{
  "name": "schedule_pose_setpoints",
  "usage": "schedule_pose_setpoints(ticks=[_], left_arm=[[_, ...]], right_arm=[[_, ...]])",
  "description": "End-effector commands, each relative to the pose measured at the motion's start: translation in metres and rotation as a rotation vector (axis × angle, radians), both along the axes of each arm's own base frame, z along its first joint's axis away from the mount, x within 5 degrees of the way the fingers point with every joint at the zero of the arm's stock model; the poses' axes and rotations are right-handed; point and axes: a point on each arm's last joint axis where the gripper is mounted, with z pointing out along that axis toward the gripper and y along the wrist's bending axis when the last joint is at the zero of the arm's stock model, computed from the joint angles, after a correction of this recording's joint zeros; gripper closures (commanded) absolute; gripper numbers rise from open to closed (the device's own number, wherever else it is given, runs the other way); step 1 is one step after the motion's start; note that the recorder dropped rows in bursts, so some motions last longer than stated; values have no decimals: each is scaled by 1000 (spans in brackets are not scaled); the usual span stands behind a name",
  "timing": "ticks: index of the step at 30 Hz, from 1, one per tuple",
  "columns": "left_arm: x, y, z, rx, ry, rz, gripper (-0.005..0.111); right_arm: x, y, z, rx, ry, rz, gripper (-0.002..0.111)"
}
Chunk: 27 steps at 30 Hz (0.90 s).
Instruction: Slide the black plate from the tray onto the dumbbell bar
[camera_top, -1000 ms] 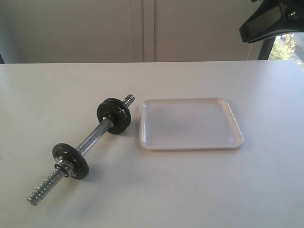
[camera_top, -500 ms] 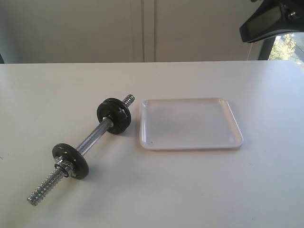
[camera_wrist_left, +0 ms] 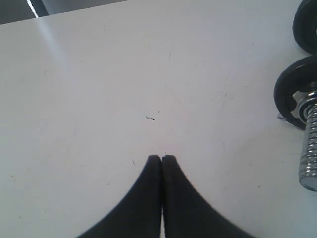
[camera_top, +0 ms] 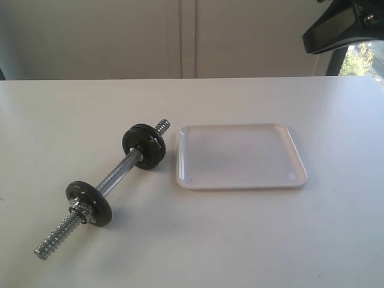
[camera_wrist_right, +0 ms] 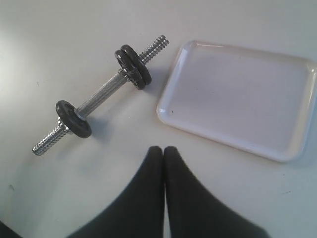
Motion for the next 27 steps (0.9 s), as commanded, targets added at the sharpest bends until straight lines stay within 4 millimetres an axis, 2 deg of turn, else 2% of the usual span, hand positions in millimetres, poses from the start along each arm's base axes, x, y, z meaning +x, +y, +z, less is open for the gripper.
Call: schedule_pose_setpoints(ticks=[1,25,27], left_arm=[[0,0,0,-56,-17,18,107],[0,0,1,-54,-19,17,107],[0,0,1,-54,-19,17,107]], right_arm=[[-1,-1,1,0,-11,-5,108],[0,-1,0,-1,-11,-5,108],[-7,-3,6,-2,-40,-8,108]])
